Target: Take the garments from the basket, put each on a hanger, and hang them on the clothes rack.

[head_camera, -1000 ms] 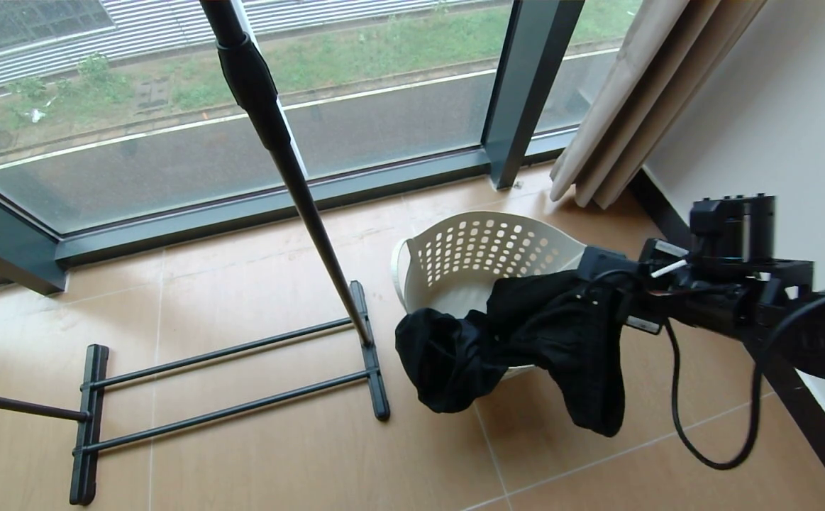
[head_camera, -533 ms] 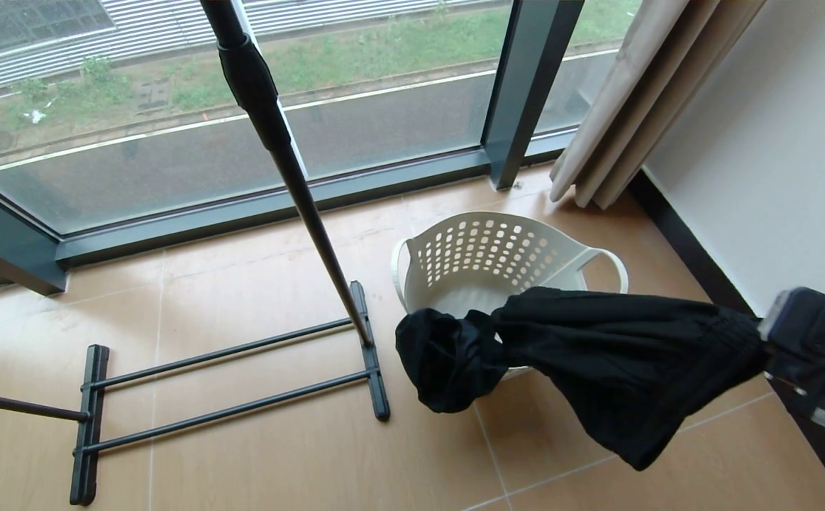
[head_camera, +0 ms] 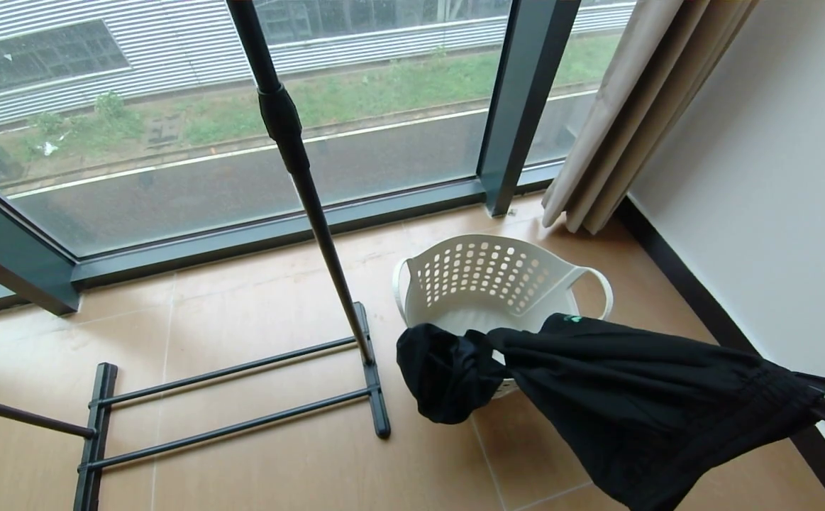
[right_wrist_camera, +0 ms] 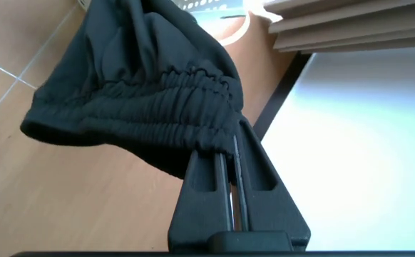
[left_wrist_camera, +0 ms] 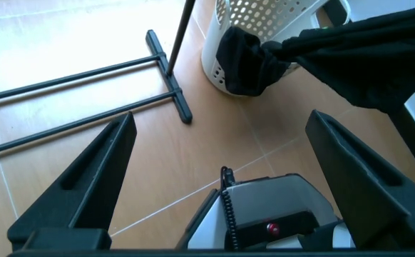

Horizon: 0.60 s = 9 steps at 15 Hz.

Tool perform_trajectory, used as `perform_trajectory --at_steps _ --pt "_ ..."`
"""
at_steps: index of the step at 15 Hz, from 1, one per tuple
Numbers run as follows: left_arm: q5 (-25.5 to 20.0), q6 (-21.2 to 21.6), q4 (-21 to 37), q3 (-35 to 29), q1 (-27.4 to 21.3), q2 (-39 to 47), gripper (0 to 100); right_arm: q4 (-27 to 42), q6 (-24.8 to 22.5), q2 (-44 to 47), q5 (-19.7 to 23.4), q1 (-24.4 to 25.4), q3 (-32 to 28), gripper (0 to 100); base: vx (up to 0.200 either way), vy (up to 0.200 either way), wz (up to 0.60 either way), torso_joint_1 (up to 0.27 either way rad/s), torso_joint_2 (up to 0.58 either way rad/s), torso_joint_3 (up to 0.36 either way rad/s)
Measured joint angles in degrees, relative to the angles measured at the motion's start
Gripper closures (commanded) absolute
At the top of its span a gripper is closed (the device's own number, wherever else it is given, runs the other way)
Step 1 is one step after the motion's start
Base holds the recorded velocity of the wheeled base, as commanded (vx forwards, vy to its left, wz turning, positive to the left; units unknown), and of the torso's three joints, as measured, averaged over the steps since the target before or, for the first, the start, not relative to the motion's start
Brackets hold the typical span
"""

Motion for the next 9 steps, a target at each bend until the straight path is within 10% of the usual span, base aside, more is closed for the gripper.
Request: perform_trajectory --at_steps 9 --pt "0.0 0.0 0.0 0.0 0.0 0.0 0 -2.7 8.2 6.5 3.0 -0.2 -1.0 100 0.0 0.0 0.0 0.003 0.0 0.205"
